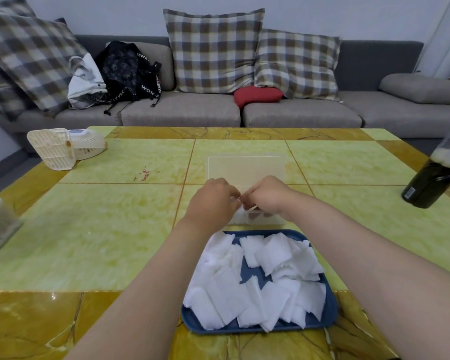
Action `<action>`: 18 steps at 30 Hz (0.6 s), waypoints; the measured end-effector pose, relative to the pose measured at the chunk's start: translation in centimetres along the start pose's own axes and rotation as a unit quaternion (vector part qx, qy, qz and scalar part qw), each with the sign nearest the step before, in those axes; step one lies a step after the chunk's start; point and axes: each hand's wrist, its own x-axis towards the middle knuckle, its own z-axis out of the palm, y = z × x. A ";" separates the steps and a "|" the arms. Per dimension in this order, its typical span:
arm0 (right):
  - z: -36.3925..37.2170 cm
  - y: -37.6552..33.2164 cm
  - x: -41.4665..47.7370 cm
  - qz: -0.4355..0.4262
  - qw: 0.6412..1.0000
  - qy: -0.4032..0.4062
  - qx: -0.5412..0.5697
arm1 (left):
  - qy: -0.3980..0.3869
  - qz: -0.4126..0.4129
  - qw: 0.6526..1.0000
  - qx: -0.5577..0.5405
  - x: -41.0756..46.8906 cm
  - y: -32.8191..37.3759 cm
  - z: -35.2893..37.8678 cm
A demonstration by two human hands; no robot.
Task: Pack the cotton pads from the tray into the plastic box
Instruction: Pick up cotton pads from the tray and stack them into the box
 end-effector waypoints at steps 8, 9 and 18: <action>-2.3 1.0 -1.7 -0.115 0.990 0.062 -0.046 | -0.004 0.008 1.000 0.012 -0.6 1.1 -0.6; -2.8 1.3 -2.3 -0.135 0.986 0.074 -0.064 | 0.004 0.015 1.000 0.010 -0.8 1.4 -0.8; -4.3 2.9 -7.8 -0.174 0.936 -0.143 -0.271 | -0.028 0.035 0.997 -0.059 -4.3 4.3 -2.0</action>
